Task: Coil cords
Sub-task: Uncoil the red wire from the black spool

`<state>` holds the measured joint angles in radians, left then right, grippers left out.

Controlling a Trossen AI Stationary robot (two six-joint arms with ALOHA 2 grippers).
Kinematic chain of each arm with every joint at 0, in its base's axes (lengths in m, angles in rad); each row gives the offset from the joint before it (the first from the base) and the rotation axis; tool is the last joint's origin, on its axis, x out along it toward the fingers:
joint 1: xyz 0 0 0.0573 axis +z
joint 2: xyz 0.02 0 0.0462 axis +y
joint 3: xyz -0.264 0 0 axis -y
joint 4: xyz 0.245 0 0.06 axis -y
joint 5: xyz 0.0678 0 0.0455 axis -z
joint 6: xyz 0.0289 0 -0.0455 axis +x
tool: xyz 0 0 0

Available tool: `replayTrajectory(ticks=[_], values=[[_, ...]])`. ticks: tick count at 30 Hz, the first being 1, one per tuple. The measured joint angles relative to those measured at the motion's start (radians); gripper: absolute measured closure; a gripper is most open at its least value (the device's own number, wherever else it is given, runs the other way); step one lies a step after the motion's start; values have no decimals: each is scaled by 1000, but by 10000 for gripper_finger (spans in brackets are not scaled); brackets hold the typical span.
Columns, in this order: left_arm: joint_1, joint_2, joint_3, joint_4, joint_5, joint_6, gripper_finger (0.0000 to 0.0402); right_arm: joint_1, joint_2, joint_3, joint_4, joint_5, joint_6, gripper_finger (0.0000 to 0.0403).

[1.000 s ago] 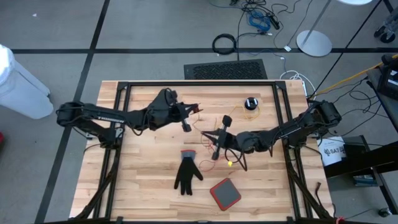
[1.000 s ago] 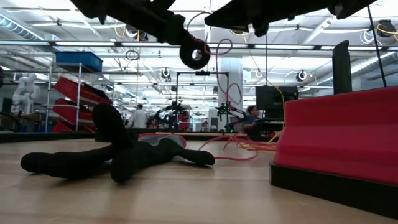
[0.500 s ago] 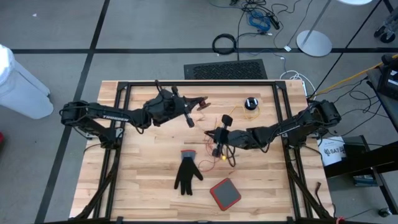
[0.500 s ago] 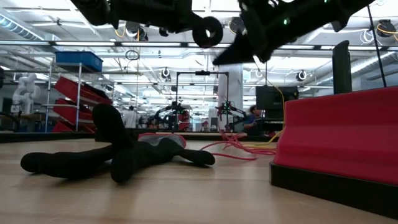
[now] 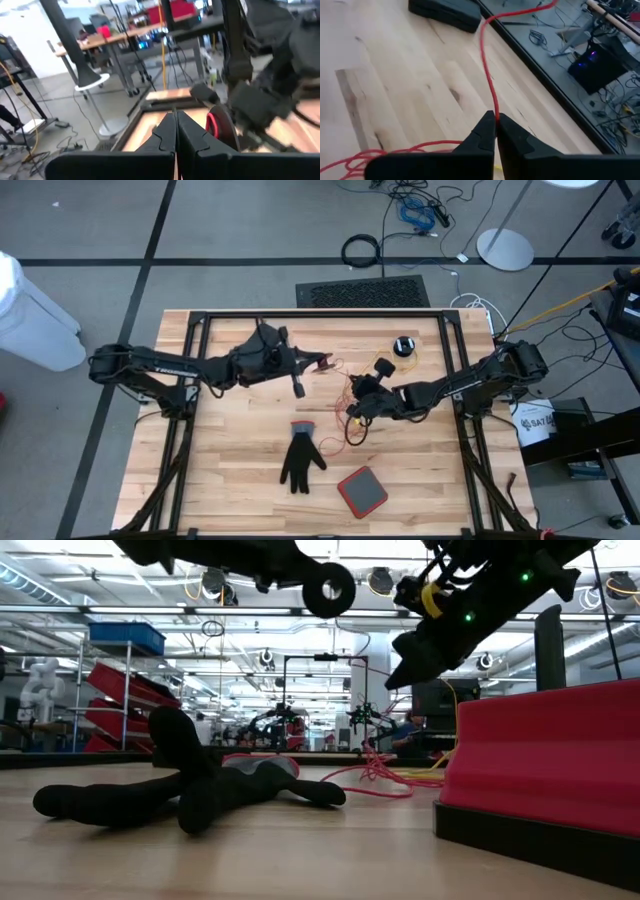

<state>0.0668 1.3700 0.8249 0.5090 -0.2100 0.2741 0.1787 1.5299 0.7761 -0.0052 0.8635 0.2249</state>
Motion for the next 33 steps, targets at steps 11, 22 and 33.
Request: replayTrajectory(ticks=[11, 22, 33], values=[[-11, -78, 0, -111, 20, -8, 401, 94, 0, 0, 208, -87, -156, 290], [-15, -82, 0, -109, 77, -60, 401, 137, 0, 0, 533, -114, -378, 245], [-17, -82, 0, -107, 145, -113, 401, 91, 0, 0, 557, -168, -390, 257]])
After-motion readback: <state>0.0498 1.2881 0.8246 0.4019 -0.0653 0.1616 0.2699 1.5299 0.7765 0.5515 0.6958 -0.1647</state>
